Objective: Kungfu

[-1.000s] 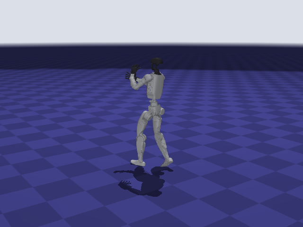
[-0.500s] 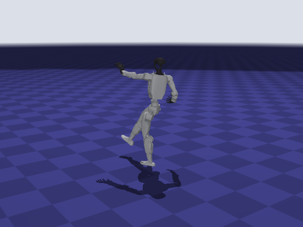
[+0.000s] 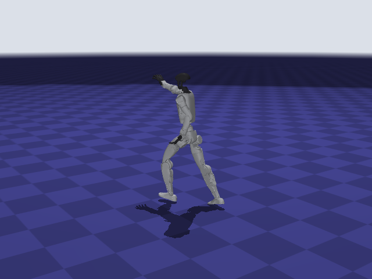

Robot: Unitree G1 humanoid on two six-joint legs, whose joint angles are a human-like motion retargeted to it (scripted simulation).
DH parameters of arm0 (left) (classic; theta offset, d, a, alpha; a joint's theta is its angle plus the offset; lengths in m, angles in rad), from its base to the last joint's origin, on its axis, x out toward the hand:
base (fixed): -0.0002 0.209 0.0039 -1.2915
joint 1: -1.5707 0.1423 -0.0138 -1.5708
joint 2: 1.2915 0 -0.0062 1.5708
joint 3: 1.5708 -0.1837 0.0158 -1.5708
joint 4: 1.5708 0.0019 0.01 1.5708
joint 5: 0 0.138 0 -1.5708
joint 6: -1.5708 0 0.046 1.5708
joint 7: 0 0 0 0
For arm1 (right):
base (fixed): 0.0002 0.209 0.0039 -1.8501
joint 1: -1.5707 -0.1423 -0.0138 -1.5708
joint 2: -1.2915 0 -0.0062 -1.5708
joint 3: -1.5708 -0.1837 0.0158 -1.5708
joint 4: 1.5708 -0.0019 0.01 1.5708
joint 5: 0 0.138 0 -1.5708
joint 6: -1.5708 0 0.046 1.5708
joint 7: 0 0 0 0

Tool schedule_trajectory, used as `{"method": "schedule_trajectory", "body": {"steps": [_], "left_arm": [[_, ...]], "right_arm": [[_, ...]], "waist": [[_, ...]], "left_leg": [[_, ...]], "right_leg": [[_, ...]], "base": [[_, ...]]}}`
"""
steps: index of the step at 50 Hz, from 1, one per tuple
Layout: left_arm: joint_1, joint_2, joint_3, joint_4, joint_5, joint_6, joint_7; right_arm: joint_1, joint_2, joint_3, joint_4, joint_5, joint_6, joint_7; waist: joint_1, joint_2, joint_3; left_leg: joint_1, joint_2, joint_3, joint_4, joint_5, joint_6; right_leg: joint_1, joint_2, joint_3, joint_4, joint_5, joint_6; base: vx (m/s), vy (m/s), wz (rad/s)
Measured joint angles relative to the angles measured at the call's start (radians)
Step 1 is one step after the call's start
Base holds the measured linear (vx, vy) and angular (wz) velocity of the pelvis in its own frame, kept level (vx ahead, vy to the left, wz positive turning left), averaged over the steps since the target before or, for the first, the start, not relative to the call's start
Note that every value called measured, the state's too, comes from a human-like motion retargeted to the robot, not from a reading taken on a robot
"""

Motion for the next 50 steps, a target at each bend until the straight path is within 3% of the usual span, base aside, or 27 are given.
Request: {"method": "schedule_trajectory", "body": {"steps": [2,4,7,8,10,14,18,20,22,25,28,30,35,38,40,43,45,50], "left_arm": [[-0.008,0.026,0.002,-0.068,0.031,0.003,-0.043],[-0.005,0.047,-0.008,-0.105,0.096,0.035,-0.1],[0.024,0.048,0.005,-0.123,0.127,0.075,-0.132],[0.031,0.044,0.015,-0.122,0.115,0.077,-0.115],[0.037,0.033,0.041,-0.121,0.1,0.07,-0.062],[0.016,0.017,0.096,-0.115,0.121,0.081,0.07],[-0.016,0.013,0.17,-0.103,0.1,0.107,0.213],[-0.048,0.04,0.222,-0.103,0.109,0.079,0.253],[-0.098,0.106,0.258,-0.101,0.174,0.042,0.255],[-0.217,0.257,0.26,-0.073,0.378,-0.014,0.215],[-0.453,0.38,0.205,0.052,0.735,-0.118,0.162],[-0.641,0.41,0.164,0.156,0.984,-0.22,0.162],[-1.056,0.255,0.145,0.412,1.334,-0.547,0.378],[-1.239,0.103,0.157,0.482,1.309,-0.742,0.46],[-1.353,0.003,0.148,0.464,1.267,-0.834,0.476],[-1.503,-0.106,0.102,0.321,1.201,-0.883,0.445],[-1.587,-0.138,0.077,0.191,1.16,-0.9,0.397],[-1.71,-0.14,0.036,-0.01,1.191,-0.935,0.396]], "right_arm": [[-0.022,-0.036,0.016,-0.017,0.022,0.017,0.16],[0.006,-0.037,0.003,-0.082,0.133,-0.191,0.125],[0.09,0.028,-0.059,-0.148,0.148,-0.488,-0.19],[0.112,0.042,-0.064,-0.147,0.157,-0.507,-0.295],[0.15,0.057,-0.067,-0.142,0.185,-0.463,-0.387],[0.206,0.062,-0.086,-0.163,0.2,-0.443,-0.348],[0.279,0.083,-0.109,-0.205,0.271,-0.462,-0.386],[0.321,0.113,-0.114,-0.229,0.296,-0.492,-0.407],[0.362,0.144,-0.109,-0.254,0.338,-0.536,-0.422],[0.417,0.185,-0.094,-0.284,0.416,-0.691,-0.391],[0.462,0.219,-0.098,-0.327,0.607,-0.92,-0.27],[0.482,0.249,-0.104,-0.381,0.803,-1.003,-0.168],[0.503,0.354,-0.075,-0.632,1.193,-1.046,-0.016],[0.484,0.405,0.01,-0.822,1.396,-1.02,0.092],[0.454,0.421,0.069,-0.949,1.556,-0.983,0.187],[0.401,0.437,0.142,-1.106,1.776,-0.918,0.303],[0.365,0.438,0.177,-1.197,1.885,-0.889,0.363],[0.333,0.418,0.169,-1.325,1.926,-0.829,0.412]], "waist": [[0.009,0.005,0.033],[-0.019,0.022,0.048],[-0.066,0.034,0.035],[-0.075,0.03,0.026],[-0.082,0.02,0.009],[-0.082,0.009,-0.001],[-0.08,0.011,-0.008],[-0.09,0.038,-0.005],[-0.126,0.089,0.004],[-0.186,0.162,0.012],[-0.252,0.185,0.016],[-0.292,0.181,0.026],[-0.408,0.165,0.043],[-0.486,0.161,0.054],[-0.527,0.164,0.069],[-0.557,0.168,0.089],[-0.567,0.178,0.092],[-0.587,0.205,0.044]], "left_leg": [[-0.019,-0.009,-0.029,0.002,0.019,0.003],[-0.013,-0.012,-0.05,-0.007,0.03,-0.007],[0.014,0.003,-0.034,-0.035,0.02,-0.036],[0.024,0.008,-0.02,-0.048,0.008,-0.045],[0.045,0.014,0.001,-0.074,-0.009,-0.057],[0.096,0.001,0.02,-0.133,-0.019,-0.054],[0.19,-0.003,0.034,-0.227,-0.007,-0.057],[0.262,0.012,0.033,-0.289,-0.002,-0.071],[0.351,0.04,0.003,-0.363,0.01,-0.099],[0.467,0.068,-0.049,-0.458,0.024,-0.138],[0.563,0.05,-0.118,-0.533,0.042,-0.139],[0.626,0.03,-0.154,-0.572,0.048,-0.133],[0.749,0.0,-0.198,-0.603,0.027,-0.135],[0.816,-0.013,-0.221,-0.604,0.004,-0.135],[0.858,-0.018,-0.243,-0.602,-0.012,-0.131],[0.92,-0.028,-0.285,-0.601,-0.037,-0.099],[0.954,-0.015,-0.285,-0.603,-0.052,-0.091],[1.013,0.033,-0.251,-0.582,-0.046,-0.101]], "right_leg": [[-0.011,0.033,0.001,0.007,-0.031,-0.02],[-0.012,0.068,-0.001,0.019,-0.038,-0.033],[-0.009,0.074,0.001,0.021,-0.011,-0.046],[-0.01,0.068,0.006,0.018,0.002,-0.048],[-0.01,0.056,0.012,0.009,0.037,-0.048],[-0.009,0.025,0.008,0.002,0.165,-0.028],[-0.018,-0.027,-0.015,0.046,0.417,0.046],[-0.036,-0.035,-0.01,0.107,0.559,0.082],[-0.072,-0.001,0.001,0.208,0.625,0.055],[-0.153,0.07,0.015,0.34,0.479,0.041],[-0.26,0.125,0.04,0.384,0.32,0.045],[-0.333,0.121,0.027,0.379,0.242,0.027],[-0.488,0.027,-0.043,0.245,0.177,-0.101],[-0.57,-0.009,-0.015,0.124,0.234,-0.175],[-0.618,-0.041,-0.005,0.046,0.304,-0.189],[-0.677,-0.094,-0.024,-0.048,0.396,-0.135],[-0.718,-0.105,-0.039,-0.09,0.415,-0.146],[-0.766,-0.107,-0.137,-0.097,0.297,-0.283]], "base": [[-0.4,-0.25,0.68],[-0.12,-0.1,0.6],[0.17,0.05,-0.07],[0.23,0.08,-0.35],[0.23,0.05,-0.33],[0.29,0.05,-0.26],[0.42,0.11,-0.42],[0.44,0.13,-0.41],[0.47,0.13,0.05],[0.46,0.07,0.55],[0.43,-0.03,1.08],[0.42,-0.08,1.15],[0.5,-0.08,1.05],[0.57,-0.08,1.05],[0.53,-0.1,1.06],[0.55,-0.21,0.85],[0.64,-0.37,0.36],[0.79,-0.49,0.13]]}}
